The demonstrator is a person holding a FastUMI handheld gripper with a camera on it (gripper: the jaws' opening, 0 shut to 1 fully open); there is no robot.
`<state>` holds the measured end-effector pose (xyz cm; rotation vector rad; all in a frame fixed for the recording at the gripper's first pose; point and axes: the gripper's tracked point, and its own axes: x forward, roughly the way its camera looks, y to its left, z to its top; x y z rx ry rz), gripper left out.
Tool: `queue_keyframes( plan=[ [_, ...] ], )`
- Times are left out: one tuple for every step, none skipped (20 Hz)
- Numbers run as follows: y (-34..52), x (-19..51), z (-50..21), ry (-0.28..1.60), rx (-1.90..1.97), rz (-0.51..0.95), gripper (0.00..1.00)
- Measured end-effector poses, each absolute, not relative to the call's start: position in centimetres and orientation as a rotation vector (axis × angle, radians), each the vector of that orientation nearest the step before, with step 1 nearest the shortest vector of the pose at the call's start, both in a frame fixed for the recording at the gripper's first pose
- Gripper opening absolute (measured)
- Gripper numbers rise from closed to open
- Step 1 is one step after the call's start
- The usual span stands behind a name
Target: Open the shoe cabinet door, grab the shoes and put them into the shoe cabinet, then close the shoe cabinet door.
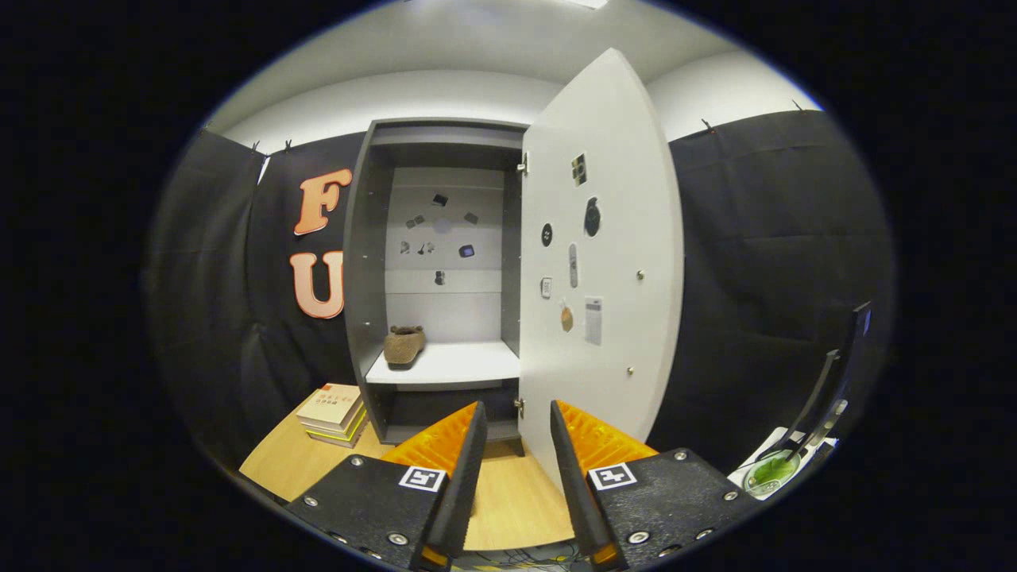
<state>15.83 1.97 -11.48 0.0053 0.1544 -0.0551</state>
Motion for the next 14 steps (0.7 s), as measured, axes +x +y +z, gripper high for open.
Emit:
queue_keyframes(
  plan=[
    [3.1, 16.3, -12.2, 0.161, 0.002, -0.043, 0.53],
    [4.0, 16.7, -13.0, 0.17, 0.004, -0.026, 0.56],
    [5.0, 17.3, -14.0, 0.183, 0.015, -0.007, 0.58],
    [5.8, 17.8, -15.2, 0.206, 0.033, 0.013, 0.63],
    [6.6, 18.5, -16.3, 0.224, 0.05, 0.035, 0.66],
    [7.2, 19.0, -17.5, 0.233, 0.059, 0.052, 0.73],
    [7.6, 19.8, -18.8, 0.25, 0.065, 0.059, 0.74],
    [8.1, 20.3, -20.4, 0.275, 0.081, 0.071, 0.77],
    [8.6, 20.8, -21.9, 0.295, 0.102, 0.081, 0.77],
    [8.9, 21.2, -23.4, 0.313, 0.115, 0.09, 0.79],
    [9.3, 21.9, -25.0, 0.333, 0.116, 0.096, 0.79],
    [9.6, 22.5, -26.7, 0.356, 0.112, 0.1, 0.78],
    [10.1, 23.4, -28.2, 0.373, 0.113, 0.11, 0.79],
    [10.5, 24.1, -29.7, 0.388, 0.115, 0.118, 0.78]
  ],
)
